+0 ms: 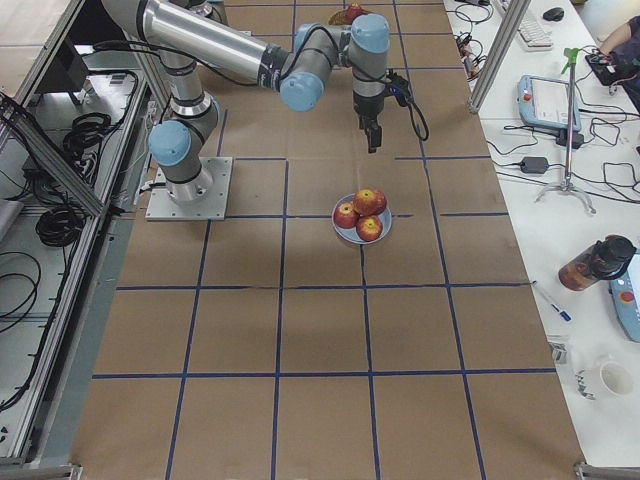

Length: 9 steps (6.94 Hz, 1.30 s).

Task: Transfer apple from basket to plate
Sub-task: 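Open the right gripper and raise it away from the plate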

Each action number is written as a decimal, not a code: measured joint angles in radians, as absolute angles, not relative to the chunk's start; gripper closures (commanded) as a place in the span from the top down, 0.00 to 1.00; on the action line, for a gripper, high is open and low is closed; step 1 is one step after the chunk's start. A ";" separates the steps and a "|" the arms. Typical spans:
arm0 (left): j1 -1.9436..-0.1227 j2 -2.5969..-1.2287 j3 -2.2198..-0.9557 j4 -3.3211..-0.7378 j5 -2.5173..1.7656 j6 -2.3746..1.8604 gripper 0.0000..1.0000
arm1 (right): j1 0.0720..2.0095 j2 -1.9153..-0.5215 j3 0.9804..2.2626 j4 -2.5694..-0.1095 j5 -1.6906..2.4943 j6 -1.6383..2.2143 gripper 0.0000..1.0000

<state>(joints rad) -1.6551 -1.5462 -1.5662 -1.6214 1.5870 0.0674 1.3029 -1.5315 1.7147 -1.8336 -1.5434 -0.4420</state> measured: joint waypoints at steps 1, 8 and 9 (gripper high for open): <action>-1.655 -1.546 -1.566 -1.621 1.587 0.067 0.99 | 1.351 -1.573 1.715 -1.772 -1.543 -0.366 1.00; -1.656 -1.546 -1.566 -1.621 1.591 0.070 0.99 | 1.525 -1.636 1.708 -1.693 -1.553 -0.074 1.00; -1.656 -1.546 -1.566 -1.621 1.592 0.071 0.99 | 1.527 -1.636 1.708 -1.692 -1.552 -0.071 1.00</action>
